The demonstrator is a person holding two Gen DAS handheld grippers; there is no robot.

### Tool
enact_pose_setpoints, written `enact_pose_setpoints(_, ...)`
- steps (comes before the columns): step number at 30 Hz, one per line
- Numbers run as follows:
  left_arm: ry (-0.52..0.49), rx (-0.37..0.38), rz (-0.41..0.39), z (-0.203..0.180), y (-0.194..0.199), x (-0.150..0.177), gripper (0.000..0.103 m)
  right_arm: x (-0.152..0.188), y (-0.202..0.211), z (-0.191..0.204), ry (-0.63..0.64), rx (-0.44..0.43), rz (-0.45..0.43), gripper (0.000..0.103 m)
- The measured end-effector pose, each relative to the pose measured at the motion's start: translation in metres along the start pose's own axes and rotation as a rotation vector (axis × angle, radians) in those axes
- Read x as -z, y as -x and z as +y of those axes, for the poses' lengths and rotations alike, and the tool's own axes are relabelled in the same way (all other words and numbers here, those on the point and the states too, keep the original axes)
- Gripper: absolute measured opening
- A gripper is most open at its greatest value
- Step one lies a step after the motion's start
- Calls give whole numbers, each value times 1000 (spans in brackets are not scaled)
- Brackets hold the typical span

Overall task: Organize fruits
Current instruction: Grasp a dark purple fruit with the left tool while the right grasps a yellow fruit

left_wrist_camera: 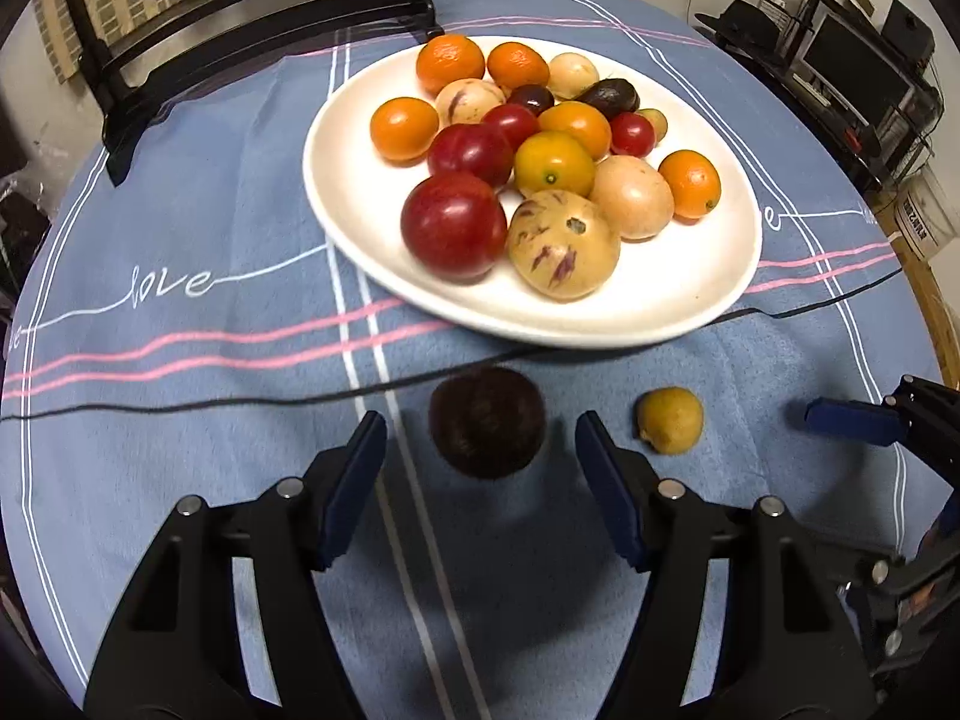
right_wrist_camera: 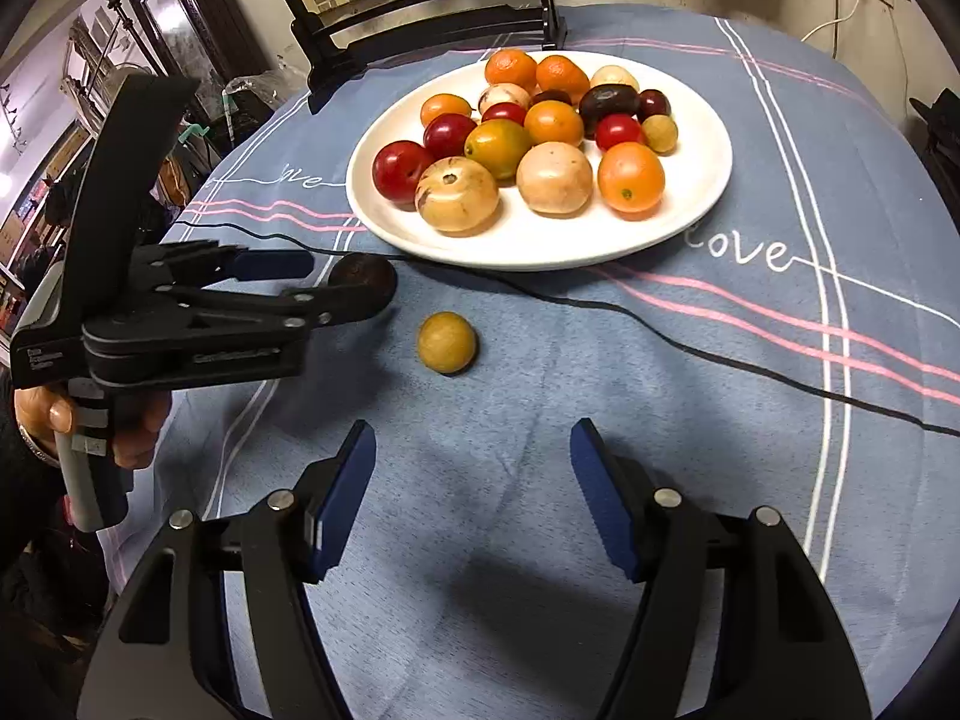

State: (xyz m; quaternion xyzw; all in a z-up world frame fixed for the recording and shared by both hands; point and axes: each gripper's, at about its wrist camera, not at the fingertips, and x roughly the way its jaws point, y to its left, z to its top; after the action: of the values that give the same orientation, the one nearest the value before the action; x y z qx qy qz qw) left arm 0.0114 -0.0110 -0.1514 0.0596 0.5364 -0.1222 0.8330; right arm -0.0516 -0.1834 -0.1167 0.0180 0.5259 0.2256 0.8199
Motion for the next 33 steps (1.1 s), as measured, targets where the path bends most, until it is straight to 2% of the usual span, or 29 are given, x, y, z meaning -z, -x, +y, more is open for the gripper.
enact_pose_setpoints(2,4,-1,6,1,-4,-2,66,-2,-3,3,4,5,-3,68)
enact_pose_setpoints(3,5,-1,9,1,-6,-3,62,-4,-5,5,8,9,-9,68)
enact_pose_setpoints(6,-6,12,19,0,-13,-6,44,-11,-11,7,2,8,-11,68)
enact_pose_setpoints(9,-14,7,14,-1,-15,-6,43,-18,-16,7,-21,1,-10,68)
enact_pose_setpoints(16,10,11,21,11,-9,2,43,-29,-29,20,46,23,0,68)
enact_pose_setpoints(20,30,3,16,18,-3,6,43,-33,-39,23,58,31,15,53)
enact_pose_setpoints(25,35,-6,17,19,-3,8,43,-35,-48,27,79,41,30,50)
enact_pose_setpoints(30,34,-11,20,16,-5,8,43,-35,-54,29,99,58,43,30)
enact_pose_setpoints(33,27,-16,21,14,-5,8,43,-35,-51,27,88,54,35,27)
